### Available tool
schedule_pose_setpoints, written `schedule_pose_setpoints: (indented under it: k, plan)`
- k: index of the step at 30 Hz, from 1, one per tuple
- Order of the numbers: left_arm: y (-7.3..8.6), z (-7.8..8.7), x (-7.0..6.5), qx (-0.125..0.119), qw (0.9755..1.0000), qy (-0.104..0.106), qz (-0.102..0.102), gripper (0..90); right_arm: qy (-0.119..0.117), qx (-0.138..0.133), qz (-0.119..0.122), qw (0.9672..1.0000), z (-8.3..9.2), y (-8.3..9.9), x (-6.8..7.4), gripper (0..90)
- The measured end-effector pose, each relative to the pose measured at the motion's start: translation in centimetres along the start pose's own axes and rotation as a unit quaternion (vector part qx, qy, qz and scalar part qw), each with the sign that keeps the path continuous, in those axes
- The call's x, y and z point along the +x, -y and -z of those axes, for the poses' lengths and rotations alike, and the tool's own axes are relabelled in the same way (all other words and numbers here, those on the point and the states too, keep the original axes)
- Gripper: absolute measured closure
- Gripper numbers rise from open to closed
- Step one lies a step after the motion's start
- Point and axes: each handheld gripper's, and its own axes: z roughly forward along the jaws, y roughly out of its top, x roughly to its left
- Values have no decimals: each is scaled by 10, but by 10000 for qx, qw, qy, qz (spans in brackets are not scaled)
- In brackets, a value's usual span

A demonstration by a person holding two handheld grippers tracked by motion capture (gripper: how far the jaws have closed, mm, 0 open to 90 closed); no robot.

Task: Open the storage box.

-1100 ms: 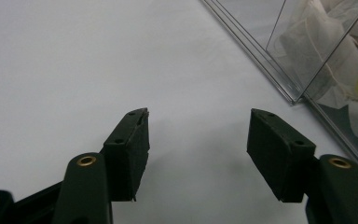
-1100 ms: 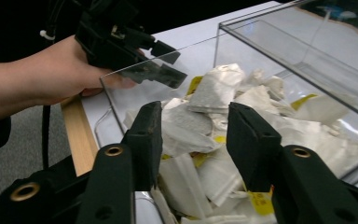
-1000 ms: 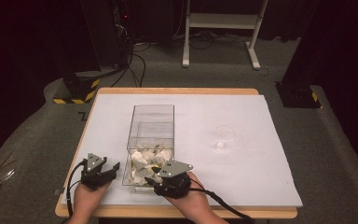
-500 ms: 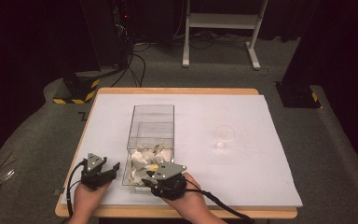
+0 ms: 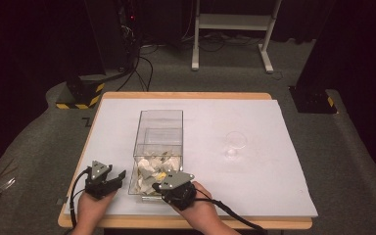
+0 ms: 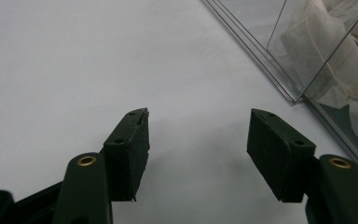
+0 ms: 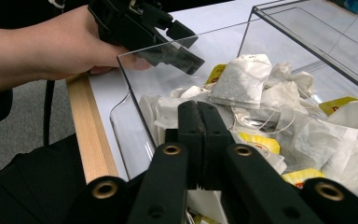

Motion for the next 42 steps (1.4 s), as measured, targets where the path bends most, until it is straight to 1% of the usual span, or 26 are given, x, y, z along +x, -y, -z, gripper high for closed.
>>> schedule_pose_setpoints:
  k: [8, 16, 19, 20, 22, 28, 33, 37, 42]
  plan:
    - [0, 0, 0, -8, 10000, 6, 5, 392, 11, -121, -78, 9999, 1, 1, -1, 900]
    - [0, 0, 0, -4, 10000, -2, 2, 392, 75, -358, -163, 9992, 7, 0, -4, 900]
    - [0, 0, -1, 5, 10000, -4, 19, 391, 96, -433, -175, 9989, 9, -1, -5, 900]
    - [0, 0, -1, 7, 10000, -13, 8, 391, 100, -476, -146, 9987, 10, -1, -6, 900]
    - [0, 0, -1, -4, 10000, -6, 21, 391, 117, -520, -179, 9984, 12, -1, -6, 900]
    - [0, 0, 0, -6, 10000, 6, 15, 389, 145, -693, -227, 9972, 19, -3, -9, 900]
    - [0, 1, -1, -25, 10000, 3, -4, 388, 219, -848, -272, 9958, 24, -4, -13, 900]
    - [0, 0, -1, 10, 10000, 20, 28, 389, 267, -941, -292, 9948, 28, -5, -15, 900]
    - [0, 0, -1, 16, 10000, 18, 9, 389, 324, -1087, -326, 9930, 34, -6, -18, 900]
